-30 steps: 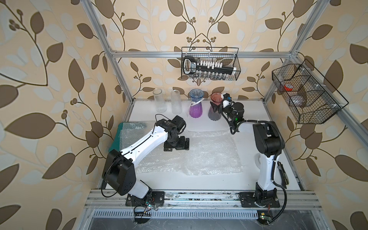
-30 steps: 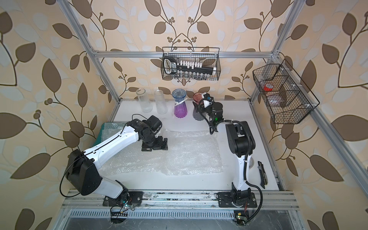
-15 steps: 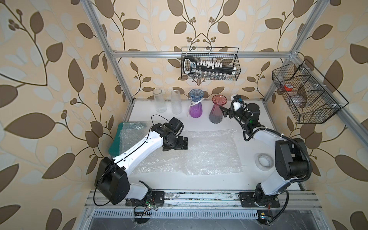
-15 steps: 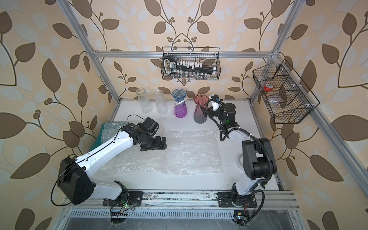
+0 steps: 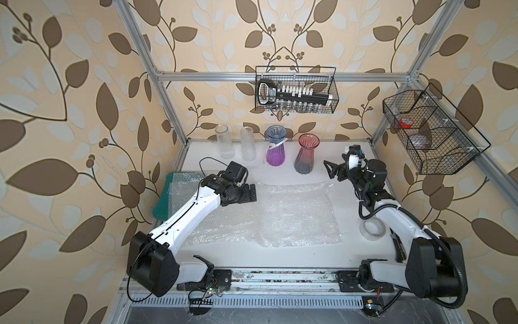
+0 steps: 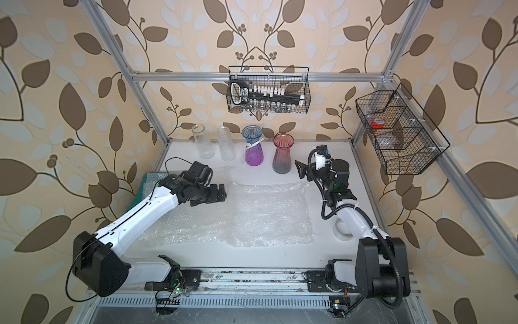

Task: Unwrap the vase from the bubble wrap
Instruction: Reset both arms

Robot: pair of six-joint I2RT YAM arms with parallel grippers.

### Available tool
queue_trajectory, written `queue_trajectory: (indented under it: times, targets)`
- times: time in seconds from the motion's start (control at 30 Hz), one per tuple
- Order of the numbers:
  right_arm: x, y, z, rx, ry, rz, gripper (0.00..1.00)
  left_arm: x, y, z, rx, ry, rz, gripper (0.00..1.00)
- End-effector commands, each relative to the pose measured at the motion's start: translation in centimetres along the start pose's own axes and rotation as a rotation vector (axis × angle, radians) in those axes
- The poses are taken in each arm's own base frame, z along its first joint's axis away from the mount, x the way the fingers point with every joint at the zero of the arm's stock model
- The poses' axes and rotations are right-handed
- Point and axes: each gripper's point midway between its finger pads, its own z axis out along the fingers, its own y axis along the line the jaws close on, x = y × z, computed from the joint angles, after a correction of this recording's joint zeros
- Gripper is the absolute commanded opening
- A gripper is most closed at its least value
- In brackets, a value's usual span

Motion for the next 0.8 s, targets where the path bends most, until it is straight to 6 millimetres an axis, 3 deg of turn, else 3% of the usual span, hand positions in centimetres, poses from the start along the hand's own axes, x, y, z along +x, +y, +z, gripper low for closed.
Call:
queue_trajectory:
  times: [0.0, 0.13, 0.23, 0.37, 0.47, 0.77]
  targets:
    - [2.5, -1.8, -1.8, 0.135, 0.061, 0.097, 0.99, -1.3, 3.6, -1.1, -0.124, -0.119, -0.01, 0.99]
    - [3.0, -3.5, -4.5, 0.27, -0.03, 0.112, 0.99, -2.7, 7.1, -1.4, -0.275, -0.239, -0.018, 0.99]
    - [5.4, -5.1, -6.1, 0.368, -0.017, 0.171, 0.99, -3.3, 8.9, -1.4, -0.353, -0.338, -0.003, 0.99]
    - [9.4, -5.0, -7.2, 0.36, 0.065, 0.14, 0.99, -4.2, 8.8, -0.4, -0.345, -0.41, 0.108, 0.99]
    - [10.3, -5.6, -8.0, 0.369, 0.02, 0.138, 0.99, -5.5, 9.0, -0.2, -0.381, -0.467, 0.148, 0.99]
    - [11.1, -8.4, -6.2, 0.365, -0.055, 0.114, 0.99, -7.8, 10.9, 1.5, -0.422, -0.55, 0.114, 0.99]
